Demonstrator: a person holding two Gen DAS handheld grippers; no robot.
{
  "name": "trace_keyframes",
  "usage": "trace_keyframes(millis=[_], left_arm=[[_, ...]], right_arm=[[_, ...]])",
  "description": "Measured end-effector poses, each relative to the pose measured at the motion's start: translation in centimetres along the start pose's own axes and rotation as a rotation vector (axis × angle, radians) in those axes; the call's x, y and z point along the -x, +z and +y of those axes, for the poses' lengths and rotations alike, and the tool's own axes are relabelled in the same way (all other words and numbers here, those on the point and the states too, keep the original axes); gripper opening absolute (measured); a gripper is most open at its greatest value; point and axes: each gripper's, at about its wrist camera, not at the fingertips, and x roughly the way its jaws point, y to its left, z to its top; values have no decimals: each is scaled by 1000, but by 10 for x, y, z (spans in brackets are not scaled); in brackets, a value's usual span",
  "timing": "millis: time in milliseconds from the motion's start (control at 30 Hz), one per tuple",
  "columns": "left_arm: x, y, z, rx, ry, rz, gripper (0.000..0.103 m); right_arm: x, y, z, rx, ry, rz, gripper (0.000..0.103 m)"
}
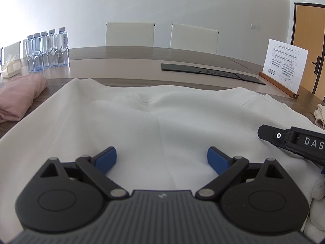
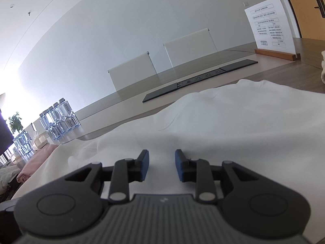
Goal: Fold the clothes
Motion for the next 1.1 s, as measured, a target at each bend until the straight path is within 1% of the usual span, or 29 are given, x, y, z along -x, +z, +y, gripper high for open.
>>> trace_keyframes(millis=[167, 300, 433, 500, 600, 700, 767, 800, 833, 933, 1100], left_arm=[[0, 1, 0, 0, -2, 1, 97], [0, 1, 0, 3, -4, 0, 97], [0, 0, 0, 4, -3, 0, 97], [0, 0, 0, 3, -2, 0, 97], [0, 0, -1, 1, -1, 0, 97], [0, 0, -2, -6, 4, 2, 97], [0, 0, -3, -11, 10, 4, 97], [0, 0, -3, -12, 10, 5, 97], [1, 0, -3, -12, 11, 5, 97], [0, 0, -2, -10, 9, 7, 97], [0, 0, -1, -4, 3, 10, 98]], right_arm=[[1, 4, -12, -25, 14, 4, 31], [9, 11, -31, -11, -8, -23, 28], [27, 20, -54, 37, -89, -103, 29], [35, 28, -73, 26, -146, -133, 34], [44, 35, -106, -68, -215, -146, 34], [49, 37, -127, -164, -262, -158, 36], [51, 35, -123, -137, -273, -181, 40], [52, 34, -119, -114, -268, -196, 43], [54, 32, -113, -98, -244, -203, 46], [52, 22, -89, -65, -142, -186, 52], [50, 7, -44, 77, -15, -173, 54]])
